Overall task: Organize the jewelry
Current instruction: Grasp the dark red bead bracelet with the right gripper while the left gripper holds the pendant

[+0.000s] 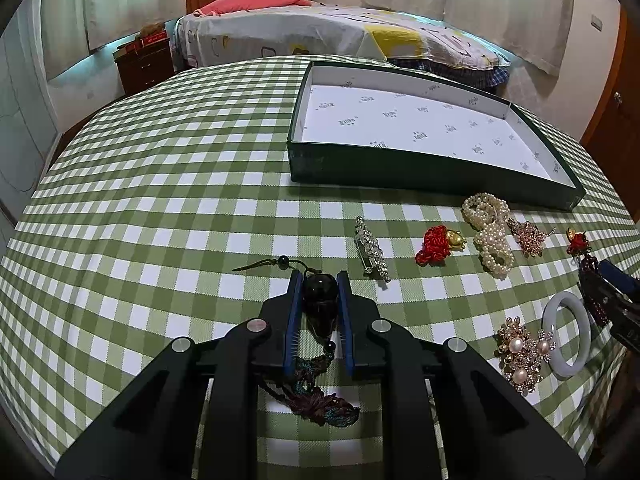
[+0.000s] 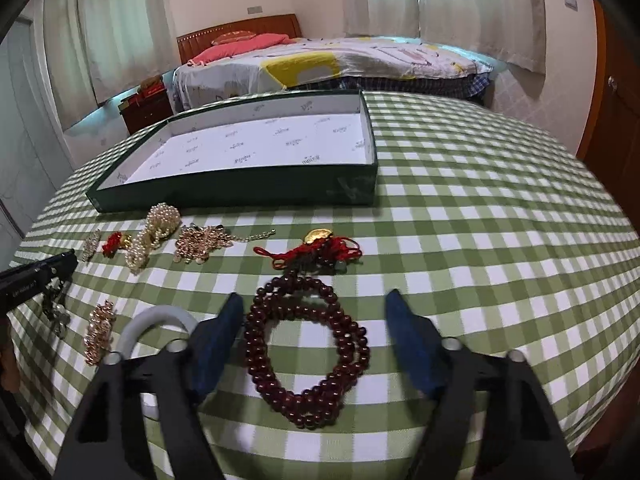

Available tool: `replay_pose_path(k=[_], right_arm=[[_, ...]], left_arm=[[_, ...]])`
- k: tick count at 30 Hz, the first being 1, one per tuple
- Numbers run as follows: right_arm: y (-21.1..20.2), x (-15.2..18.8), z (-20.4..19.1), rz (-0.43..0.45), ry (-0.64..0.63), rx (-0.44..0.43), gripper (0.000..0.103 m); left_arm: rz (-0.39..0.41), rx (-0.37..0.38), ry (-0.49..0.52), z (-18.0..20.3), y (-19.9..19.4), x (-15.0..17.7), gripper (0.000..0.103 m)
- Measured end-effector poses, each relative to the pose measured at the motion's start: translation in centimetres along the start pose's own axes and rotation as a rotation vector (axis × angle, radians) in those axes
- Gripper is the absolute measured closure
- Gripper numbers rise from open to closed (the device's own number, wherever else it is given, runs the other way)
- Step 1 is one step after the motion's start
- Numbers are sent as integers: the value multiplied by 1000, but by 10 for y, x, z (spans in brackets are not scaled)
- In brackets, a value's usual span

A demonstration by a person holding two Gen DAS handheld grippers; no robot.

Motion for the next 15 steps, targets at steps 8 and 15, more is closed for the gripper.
replay_pose_path(k=[8,15], right_arm=[[-4,4,-6,-5,-35,19,38],[-8,7,-8,5,-56,27,58]], left_arm=[[3,1,-15,-2,-1,1,62],[9,3,-13,-4,-2,1,83]])
Point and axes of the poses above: each gripper's, at about its wrist camera, not at the fingertips, and y roughly the way its jaws point, z to its right, x to its underside, the point moved 5 cm from there along y, roughly the way its jaws point, and after that the axes turned 15 degrees about -y, right-handed, at the moved point
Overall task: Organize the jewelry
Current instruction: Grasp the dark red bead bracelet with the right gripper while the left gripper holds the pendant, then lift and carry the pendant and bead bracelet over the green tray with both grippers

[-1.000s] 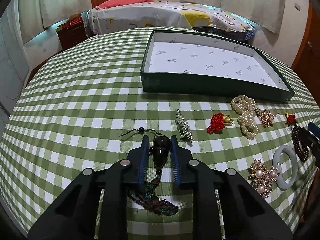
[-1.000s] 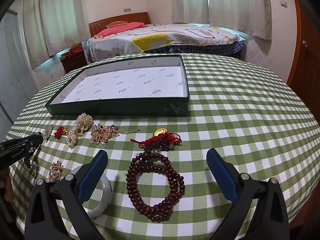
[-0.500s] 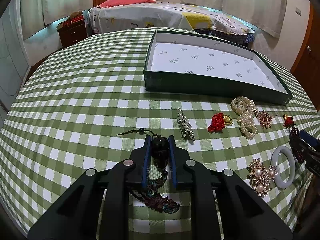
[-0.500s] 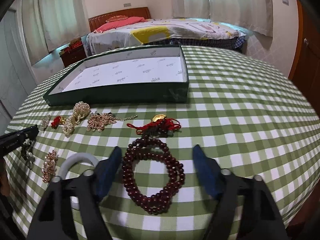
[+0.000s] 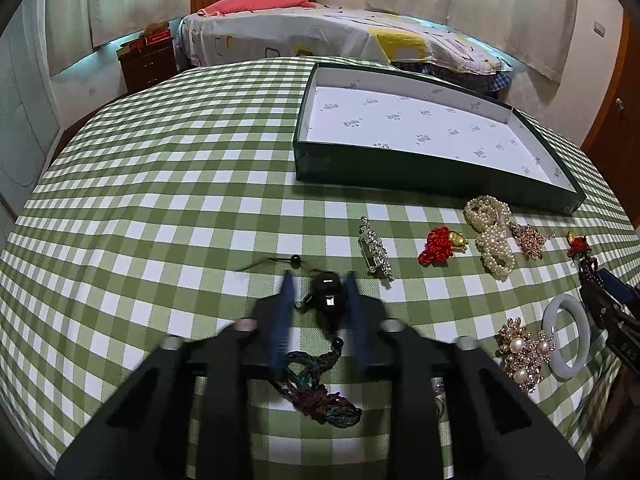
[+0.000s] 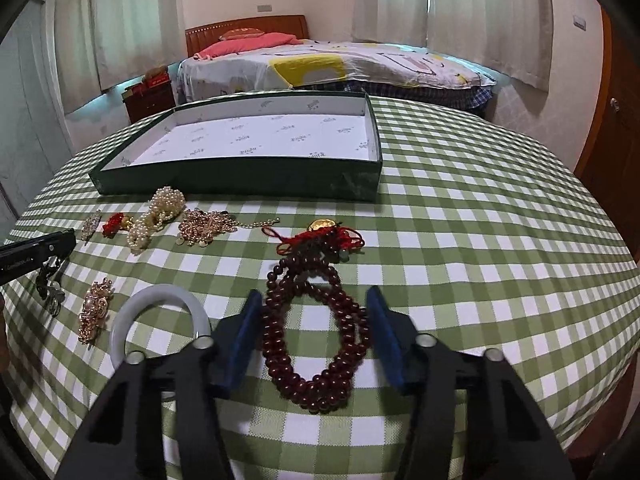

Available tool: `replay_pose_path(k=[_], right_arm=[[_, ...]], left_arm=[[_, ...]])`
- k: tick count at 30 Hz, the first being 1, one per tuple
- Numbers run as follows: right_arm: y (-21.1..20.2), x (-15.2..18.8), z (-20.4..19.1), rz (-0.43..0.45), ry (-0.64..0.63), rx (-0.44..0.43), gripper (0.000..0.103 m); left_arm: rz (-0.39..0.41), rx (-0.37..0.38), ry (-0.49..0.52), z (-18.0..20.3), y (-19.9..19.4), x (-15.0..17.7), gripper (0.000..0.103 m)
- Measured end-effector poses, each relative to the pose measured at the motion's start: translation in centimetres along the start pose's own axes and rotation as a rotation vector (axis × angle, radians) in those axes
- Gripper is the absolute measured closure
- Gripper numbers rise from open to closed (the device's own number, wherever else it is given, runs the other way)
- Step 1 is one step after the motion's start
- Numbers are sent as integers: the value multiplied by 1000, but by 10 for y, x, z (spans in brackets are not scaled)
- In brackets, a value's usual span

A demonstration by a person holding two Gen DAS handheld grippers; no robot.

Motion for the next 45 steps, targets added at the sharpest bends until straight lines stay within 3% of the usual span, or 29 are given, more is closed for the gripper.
replay_pose_path(k=[2,3,5,26,37,45], right_arm=[[-1,0,1,4,4,-8,68],[-1,0,1,7,9,-16,79],[-2,0,2,12,22,-34,85],[-16,-12,4,56,44,-51,91],[-36,-40,10,135,65,-66,91],[-42,-80,19,217,69,-57,91]], left_arm=[[1,15,-7,-1,-1,1,84],[2,34,-18,-2,-2,2,86],[4,45,-27,-2,-4,2,86],[55,56,-6,4,-34,-1,86],[131,104,-4,18,-64,-31,86],[206,144,1,32,-79,-75,86]])
Point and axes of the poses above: each gripper's, at about its wrist camera, not at the fingertips, and y roughly the way its jaws point, z to its right, x to its underside, the point moved 5 cm from there along y, roughly the way its jaws point, and after that the axes turned 15 degrees about -y, right-handed, at the moved point
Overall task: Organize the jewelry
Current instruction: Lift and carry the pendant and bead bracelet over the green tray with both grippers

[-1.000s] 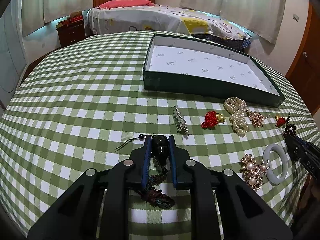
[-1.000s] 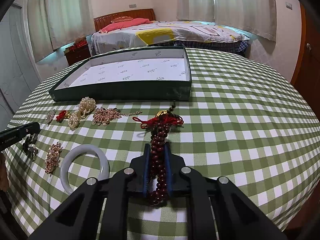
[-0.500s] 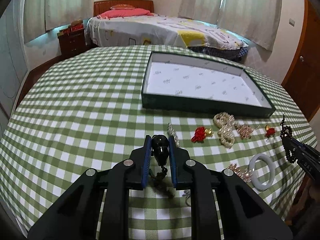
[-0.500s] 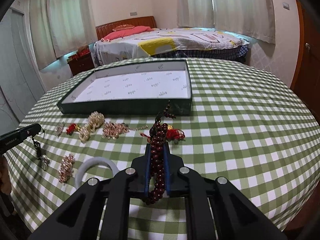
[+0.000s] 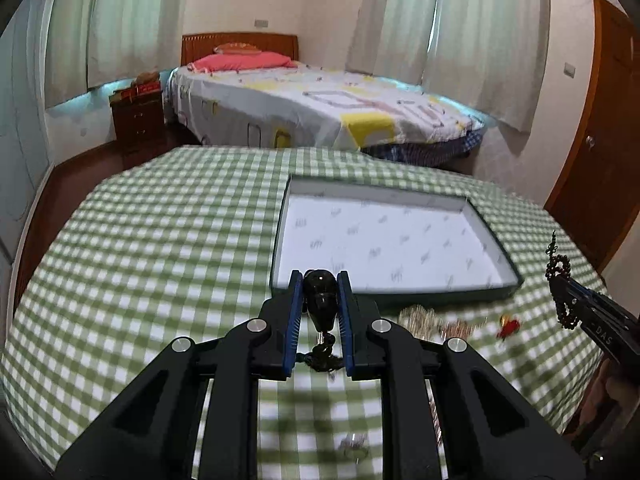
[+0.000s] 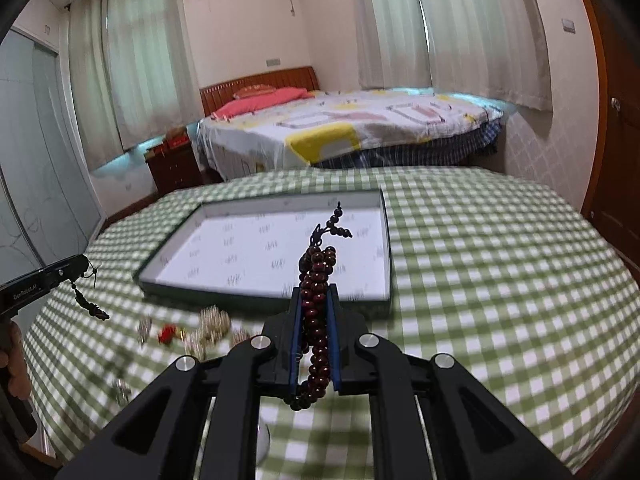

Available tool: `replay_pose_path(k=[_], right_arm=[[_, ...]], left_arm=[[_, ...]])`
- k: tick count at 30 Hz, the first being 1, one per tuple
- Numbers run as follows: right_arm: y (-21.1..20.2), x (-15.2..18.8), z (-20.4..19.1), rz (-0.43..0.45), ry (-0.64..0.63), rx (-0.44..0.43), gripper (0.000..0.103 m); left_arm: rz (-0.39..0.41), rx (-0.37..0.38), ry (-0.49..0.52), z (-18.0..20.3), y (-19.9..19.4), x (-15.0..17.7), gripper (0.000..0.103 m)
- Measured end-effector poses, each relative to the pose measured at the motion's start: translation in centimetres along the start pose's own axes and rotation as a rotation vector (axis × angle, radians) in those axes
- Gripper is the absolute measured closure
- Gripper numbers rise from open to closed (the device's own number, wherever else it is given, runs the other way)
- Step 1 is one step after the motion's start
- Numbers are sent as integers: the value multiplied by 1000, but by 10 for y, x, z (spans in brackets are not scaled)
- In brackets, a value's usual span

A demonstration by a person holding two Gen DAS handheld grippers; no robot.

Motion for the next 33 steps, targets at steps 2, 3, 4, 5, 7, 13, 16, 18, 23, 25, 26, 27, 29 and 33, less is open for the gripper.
replay_pose_path(k=[2,3,4,5,7,13,16,18,23,25,26,27,29,33], right_arm=[[4,-12,2,22,-6,3,91],[6,-18,3,30,-7,5,91],[9,-24,4,38,-8,4,91],[12,-27,5,42,-7,2,91],[20,-35,7,48,-2,-3,91],[52,-49,14,35,-2,2,91],[71,-51,15,15,-1,-3,91],[82,-48,15,-8,1,-10,91],[113,-29,16,-99,17,-26,91],[120,-21,18,-129,22,-25,91],[122,-19,18,-141,23,-25,91],[124,-17,19,-148,23,-23,91],[127,-13,22,-165,23,-17,91],[133,-6,25,-196,28,-21,91]], left_arm=[[29,11,4,4,0,-14,86],[51,14,10,7,2,-23,86],[64,15,14,9,4,-30,86],[77,17,17,12,8,-38,86],[84,20,20,15,17,-49,86],[62,14,19,17,59,-63,86],[28,17,10,16,81,-60,86],[-4,13,12,15,99,-52,86],[-95,0,38,14,138,-29,86],[-121,-4,42,12,148,-22,86],[-132,-5,43,11,152,-20,86],[-145,-6,44,11,156,-17,86],[-162,-10,48,10,161,-12,86],[-195,-15,45,6,167,-3,86]])
Point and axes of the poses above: each gripper's, at about its wrist camera, not at the fingertips, and y roughly the way its jaws point, z to its right, x to its underside, the point moved 5 cm from there along y, roughly the way its jaws point, and after that the axes turned 15 degrees about -y, right-handed, at the moved point
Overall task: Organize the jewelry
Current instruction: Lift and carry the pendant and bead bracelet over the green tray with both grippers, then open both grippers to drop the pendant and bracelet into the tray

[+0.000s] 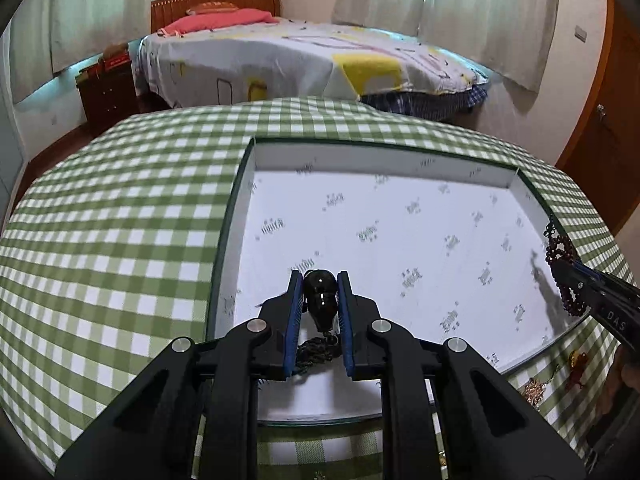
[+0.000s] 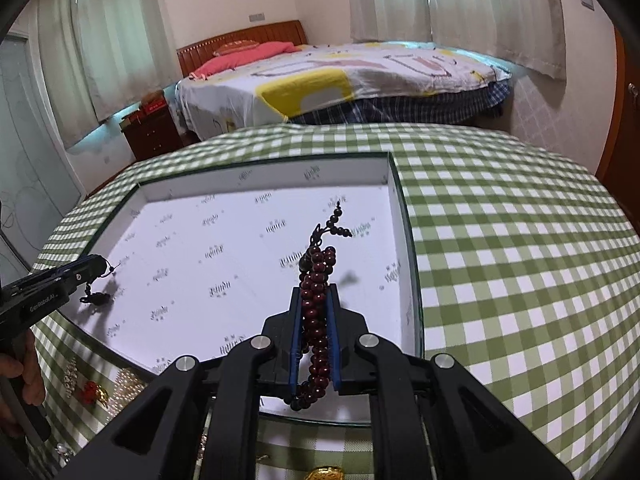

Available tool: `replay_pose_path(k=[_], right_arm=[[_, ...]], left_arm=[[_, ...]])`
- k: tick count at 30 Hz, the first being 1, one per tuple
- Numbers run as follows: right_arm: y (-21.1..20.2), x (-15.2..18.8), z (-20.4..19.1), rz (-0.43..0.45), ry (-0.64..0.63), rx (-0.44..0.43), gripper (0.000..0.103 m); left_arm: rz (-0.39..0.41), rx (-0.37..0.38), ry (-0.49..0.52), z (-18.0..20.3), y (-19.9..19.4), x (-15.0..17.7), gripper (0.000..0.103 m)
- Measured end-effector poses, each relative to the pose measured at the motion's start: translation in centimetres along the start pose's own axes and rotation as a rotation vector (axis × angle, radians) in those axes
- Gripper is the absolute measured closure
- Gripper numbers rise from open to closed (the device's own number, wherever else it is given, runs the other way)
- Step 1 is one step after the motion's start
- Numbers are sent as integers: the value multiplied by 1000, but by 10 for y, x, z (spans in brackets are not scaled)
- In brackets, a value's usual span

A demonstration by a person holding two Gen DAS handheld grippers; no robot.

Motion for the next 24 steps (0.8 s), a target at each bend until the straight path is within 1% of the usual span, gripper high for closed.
replay_pose_path(k=[2,4,5,6,8,9,10,12,15,18,24], right_arm=[[3,3,1,-13,3,-2,91],[4,3,0,-13,-1,8,89],[4,4,1,-13,1,7,84],[4,4,2,-14,8,1,77],[4,4,4,-8,18,1,73],[4,4,5,-7,18,2,70],[3,4,5,-3,17,2,69],[2,4,6,1,18,-4,67],[-1,5,5,6,17,-7,62],[-5,6,3,15,10,0,56],[-11,8,5,26,18,6,53]], left_arm=[[-13,-2,-8,-1,4,2,86],[-22,-4,-18,-4,7,3,86],[-17,-8,-17,-4,7,4,84],[-18,-8,-17,-5,7,4,78],[-17,-11,-21,-6,7,4,70],[-15,-13,-22,-7,7,4,68],[-11,-15,-18,-7,7,5,67],[-8,-14,-10,-5,6,5,57],[-10,-2,-7,-3,6,6,51],[-9,5,-2,-1,6,7,47],[-8,13,-2,2,7,8,43]])
Point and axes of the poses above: each gripper's, at about its wrist camera, not at the fingertips, and y roughly the way its jaws point, z to its right, x to its underside, the point moved 5 cm from there along y, roughly the way its jaws point, and after that the axes turned 15 degrees about -y, right-handed, at the moved point
